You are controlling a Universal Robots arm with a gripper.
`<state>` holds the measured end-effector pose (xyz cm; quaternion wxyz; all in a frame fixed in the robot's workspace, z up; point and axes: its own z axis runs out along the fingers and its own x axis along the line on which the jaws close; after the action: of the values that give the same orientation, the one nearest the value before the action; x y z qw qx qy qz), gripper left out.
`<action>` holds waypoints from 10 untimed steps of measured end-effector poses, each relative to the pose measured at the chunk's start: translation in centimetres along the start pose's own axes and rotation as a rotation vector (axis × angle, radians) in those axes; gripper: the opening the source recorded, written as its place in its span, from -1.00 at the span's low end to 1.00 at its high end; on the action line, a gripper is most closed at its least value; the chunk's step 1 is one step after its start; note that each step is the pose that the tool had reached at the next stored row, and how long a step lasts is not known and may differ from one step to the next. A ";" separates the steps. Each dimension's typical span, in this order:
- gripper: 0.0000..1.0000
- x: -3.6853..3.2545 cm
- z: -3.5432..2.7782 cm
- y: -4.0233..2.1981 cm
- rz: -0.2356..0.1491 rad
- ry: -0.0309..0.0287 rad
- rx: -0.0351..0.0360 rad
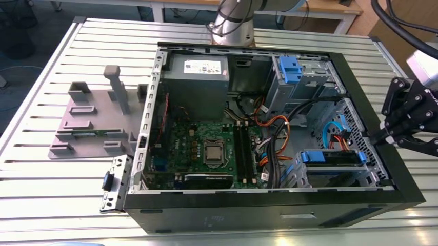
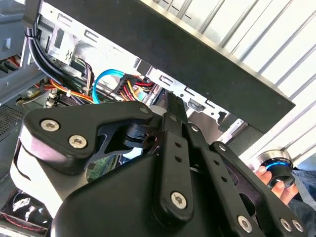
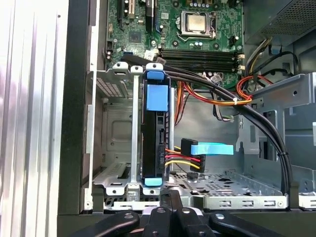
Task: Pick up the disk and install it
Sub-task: 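Insert the first disk wire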
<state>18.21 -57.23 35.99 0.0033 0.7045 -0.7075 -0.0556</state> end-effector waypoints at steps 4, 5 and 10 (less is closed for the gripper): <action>-0.79 -0.01 -0.07 0.30 0.000 0.0000 0.0012; -0.79 -0.01 -0.05 0.54 0.000 0.0000 0.0026; -0.79 0.00 0.02 1.90 -0.001 -0.0002 0.0128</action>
<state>16.31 -57.22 36.13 -0.0013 0.7049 -0.7075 -0.0511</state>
